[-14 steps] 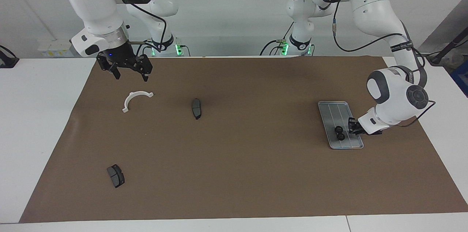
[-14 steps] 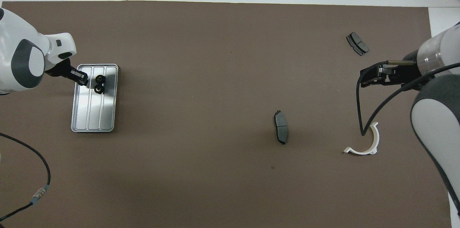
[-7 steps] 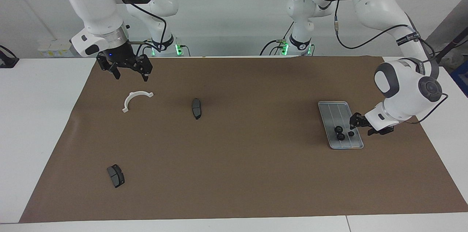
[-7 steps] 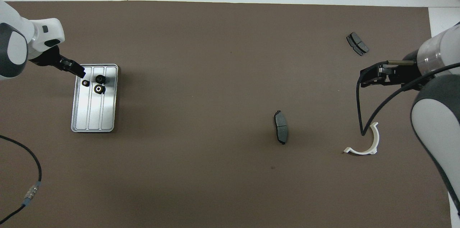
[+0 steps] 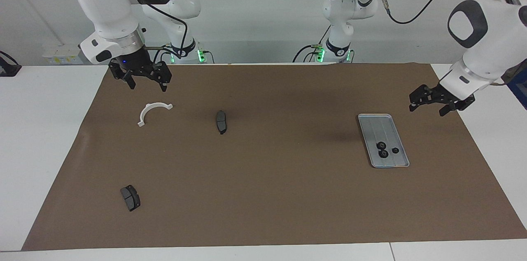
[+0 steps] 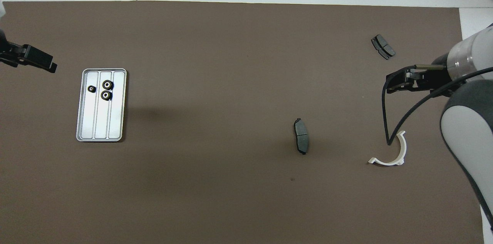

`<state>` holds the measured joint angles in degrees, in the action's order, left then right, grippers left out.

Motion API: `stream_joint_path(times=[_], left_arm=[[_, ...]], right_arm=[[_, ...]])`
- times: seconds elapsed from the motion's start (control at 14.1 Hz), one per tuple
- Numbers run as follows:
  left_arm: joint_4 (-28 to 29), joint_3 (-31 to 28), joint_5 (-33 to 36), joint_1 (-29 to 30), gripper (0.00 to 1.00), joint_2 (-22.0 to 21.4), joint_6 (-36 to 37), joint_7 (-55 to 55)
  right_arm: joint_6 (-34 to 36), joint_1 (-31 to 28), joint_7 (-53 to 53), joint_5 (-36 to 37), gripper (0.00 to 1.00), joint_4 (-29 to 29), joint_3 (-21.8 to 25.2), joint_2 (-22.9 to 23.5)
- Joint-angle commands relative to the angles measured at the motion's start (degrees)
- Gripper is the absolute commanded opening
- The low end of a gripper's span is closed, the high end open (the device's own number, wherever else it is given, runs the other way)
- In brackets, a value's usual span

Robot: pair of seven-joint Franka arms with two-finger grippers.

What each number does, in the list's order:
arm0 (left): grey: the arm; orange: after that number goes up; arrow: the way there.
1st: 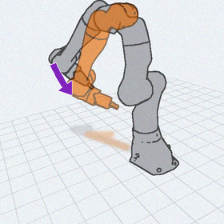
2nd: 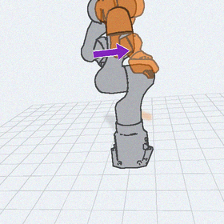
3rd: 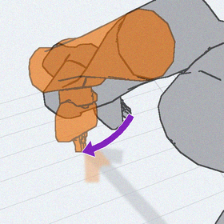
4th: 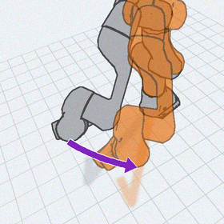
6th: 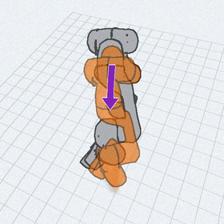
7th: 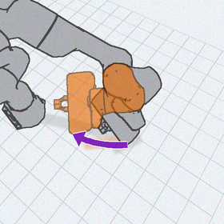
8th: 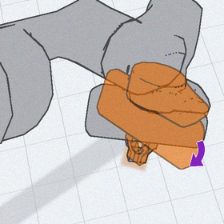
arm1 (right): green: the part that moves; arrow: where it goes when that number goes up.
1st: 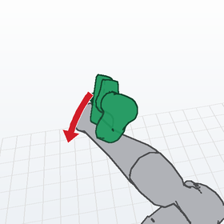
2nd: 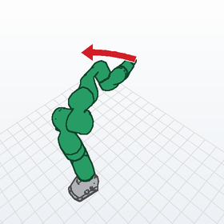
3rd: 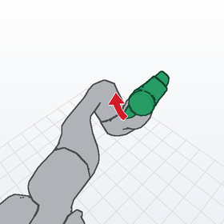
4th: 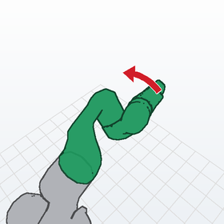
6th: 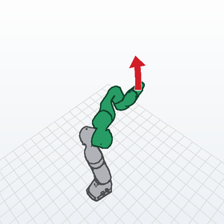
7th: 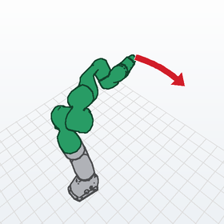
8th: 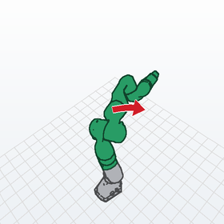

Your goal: Pick bearing gear from pile to tray

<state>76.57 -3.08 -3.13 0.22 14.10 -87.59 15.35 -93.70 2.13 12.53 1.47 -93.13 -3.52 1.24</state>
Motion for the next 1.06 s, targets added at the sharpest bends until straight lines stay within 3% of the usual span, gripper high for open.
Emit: stream_joint_path(times=[0.0, 0.21, 0.99], left_arm=[[0.8, -0.2, 0.6, -0.7, 1.0, -5.1, 4.0, -2.1], [0.9, -0.4, 0.6, -0.5, 1.0, -6.2, 6.7, -2.1], [0.8, 0.0, 2.7, -0.7, 1.0, -5.5, 5.5, -2.9]], right_arm=[[-1.3, -0.5, -1.6, -0.1, 1.0, -1.8, -0.2, -1.5], [-1.3, -0.5, -1.6, -0.1, 1.0, -1.8, -0.2, -1.5], [-1.3, -0.5, -1.6, -0.1, 1.0, -1.9, -0.2, -1.5]])
